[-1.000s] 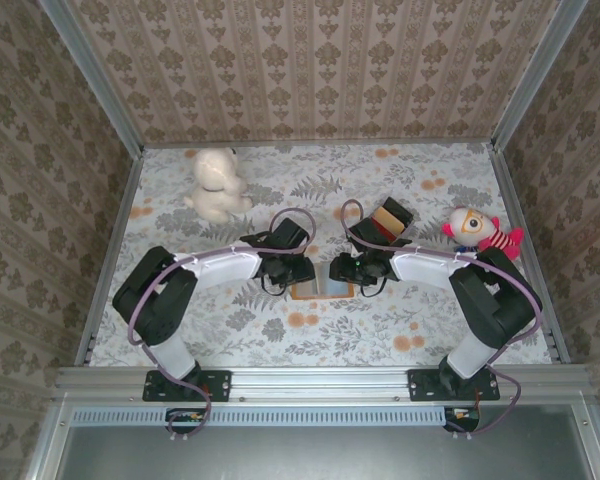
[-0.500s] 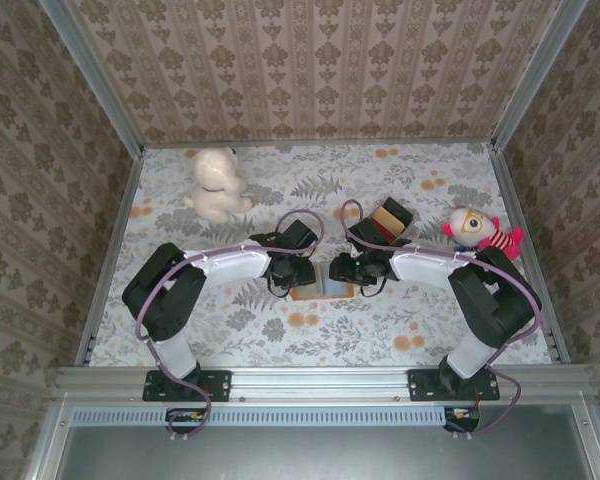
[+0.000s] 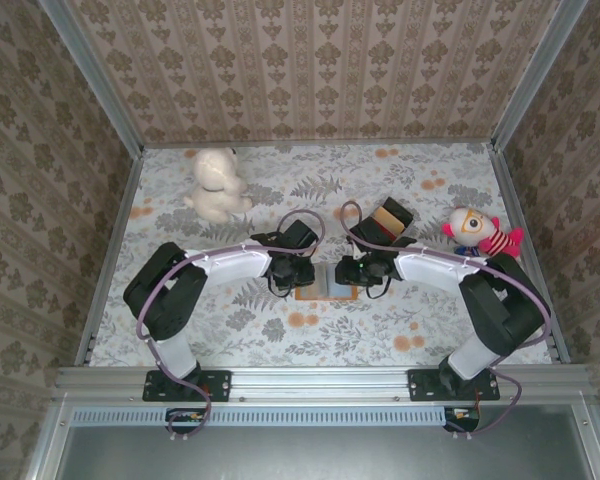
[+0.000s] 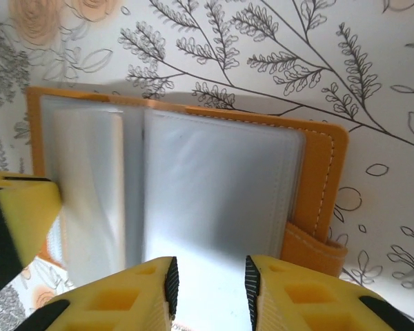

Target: Take the credit cards out of the card holder

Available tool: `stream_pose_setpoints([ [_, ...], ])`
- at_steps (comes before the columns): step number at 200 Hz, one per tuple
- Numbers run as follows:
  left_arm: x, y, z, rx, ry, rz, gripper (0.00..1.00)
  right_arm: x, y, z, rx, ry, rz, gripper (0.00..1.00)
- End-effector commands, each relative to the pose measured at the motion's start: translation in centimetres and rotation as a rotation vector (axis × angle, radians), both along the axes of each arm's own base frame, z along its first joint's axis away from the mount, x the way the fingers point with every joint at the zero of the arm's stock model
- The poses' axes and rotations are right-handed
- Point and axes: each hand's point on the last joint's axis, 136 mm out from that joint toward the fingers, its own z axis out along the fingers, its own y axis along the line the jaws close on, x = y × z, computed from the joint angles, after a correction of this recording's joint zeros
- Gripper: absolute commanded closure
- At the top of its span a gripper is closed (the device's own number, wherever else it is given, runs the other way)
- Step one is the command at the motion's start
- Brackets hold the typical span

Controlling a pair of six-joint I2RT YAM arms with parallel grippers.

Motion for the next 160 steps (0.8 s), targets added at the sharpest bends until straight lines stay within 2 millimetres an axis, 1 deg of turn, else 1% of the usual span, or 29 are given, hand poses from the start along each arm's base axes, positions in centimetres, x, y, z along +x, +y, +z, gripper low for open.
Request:
stream_pose_setpoints([
  [1,-0.1,-0.1,-0.3,0.003,0.009,-0.025,0.86,-0.2,0.0,2.7,-0.016,-0.055,0.050,0.66],
  [18,0.0,-0.3,-0.5,-0.008,0.015,-0.028,0.87,-0.5,0.9,3.6,0.007,-0.063,0.086,0.64],
  [28,0.0,-0.2,-0.5,-0.008,0.019,-0.032,0.87,-0.8,1.5,3.5,0.017,-0.049,0.103,0.60],
  [36,-0.1,-0.2,-0.5,-0.009,0.019,-0.035,0.88,-1.0,2.1,3.2,0.023,-0.032,0.117,0.58],
  [50,-0.1,-0.2,-0.5,-0.011,0.015,-0.039,0.87,-1.2,2.6,2.1,0.013,0.002,0.128,0.57],
  [66,-0.1,-0.1,-0.5,-0.014,0.013,-0.041,0.88,-1.4,2.9,1.0,-0.004,0.034,0.126,0.57],
  [87,-0.1,-0.2,-0.5,-0.022,0.014,-0.044,0.88,-1.6,3.2,0.0,-0.008,0.057,0.123,0.57],
  [121,0.0,-0.4,-0.5,-0.042,0.014,-0.044,0.88,-2.1,3.4,-1.5,-0.021,0.100,0.135,0.53],
  [140,0.1,-0.7,-0.4,-0.061,0.012,-0.042,0.88,-2.0,2.4,-2.6,-0.079,0.117,0.094,0.56],
  [160,0.1,-0.8,-0.3,-0.074,0.013,-0.043,0.88,-2.2,1.7,-3.4,-0.114,0.128,0.078,0.57],
])
